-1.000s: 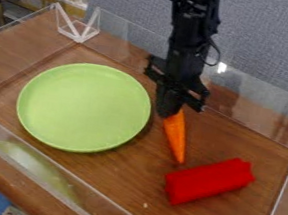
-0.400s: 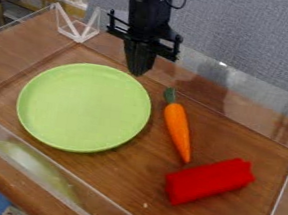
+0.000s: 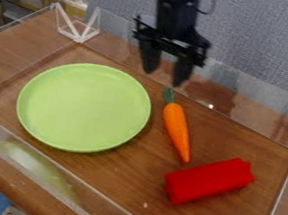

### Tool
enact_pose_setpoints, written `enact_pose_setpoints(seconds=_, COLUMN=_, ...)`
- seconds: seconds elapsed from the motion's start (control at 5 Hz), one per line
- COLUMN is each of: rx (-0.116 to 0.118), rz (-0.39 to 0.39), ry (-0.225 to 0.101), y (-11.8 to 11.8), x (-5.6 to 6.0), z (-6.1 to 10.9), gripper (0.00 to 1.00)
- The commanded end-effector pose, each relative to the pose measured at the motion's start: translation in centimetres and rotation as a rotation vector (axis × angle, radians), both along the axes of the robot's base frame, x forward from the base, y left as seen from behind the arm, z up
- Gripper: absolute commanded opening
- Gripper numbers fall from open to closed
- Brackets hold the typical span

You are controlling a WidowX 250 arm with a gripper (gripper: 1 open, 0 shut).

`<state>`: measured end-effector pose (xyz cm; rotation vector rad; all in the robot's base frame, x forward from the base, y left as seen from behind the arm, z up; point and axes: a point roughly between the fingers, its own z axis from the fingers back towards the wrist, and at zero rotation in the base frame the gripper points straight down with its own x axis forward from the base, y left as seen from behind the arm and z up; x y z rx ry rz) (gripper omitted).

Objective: Put the carrot on the green plate

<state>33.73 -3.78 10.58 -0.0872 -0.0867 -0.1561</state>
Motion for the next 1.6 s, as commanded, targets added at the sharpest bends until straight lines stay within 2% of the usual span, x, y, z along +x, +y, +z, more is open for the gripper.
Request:
enact_pose_setpoints(seconds=0.0, rx=-0.003, rz=-0.054, ry=-0.041, y=-1.3, x=2.2, z=-0.2, gripper=1.00)
enact_pose_setpoints(seconds=0.2, rx=0.004, rz=-0.106, ry=-0.023, y=-1.4, x=3.4, z=-2.5, gripper=1.00)
enact_pose_setpoints(seconds=0.4, rx=0.012, rz=-0.103, ry=0.001, y=-2.0, x=3.0, z=-5.4, gripper=1.00)
enact_pose_setpoints(seconds=0.6, rx=0.009, rz=-0.139, ry=0.002, y=-2.1, x=3.2, z=-6.8, gripper=0.00)
enact_pose_setpoints(seconds=0.8, rx=0.006, rz=-0.120, ry=-0.009, y=-2.3, x=2.5, z=-5.7, gripper=0.00)
enact_pose_setpoints(seconds=1.0, rx=0.001, rz=-0.073, ry=-0.037, y=-2.1, x=1.3, z=-3.5, gripper=0.00)
enact_pose_setpoints(seconds=1.2, rx=-0.003, rz=0.023, ry=-0.079, y=-1.1, x=1.3, z=-1.0, gripper=0.00)
enact_pose_setpoints(seconds=1.4, rx=-0.008, rz=0.102, ry=-0.107, y=-0.6, x=0.7, z=1.3, gripper=0.00)
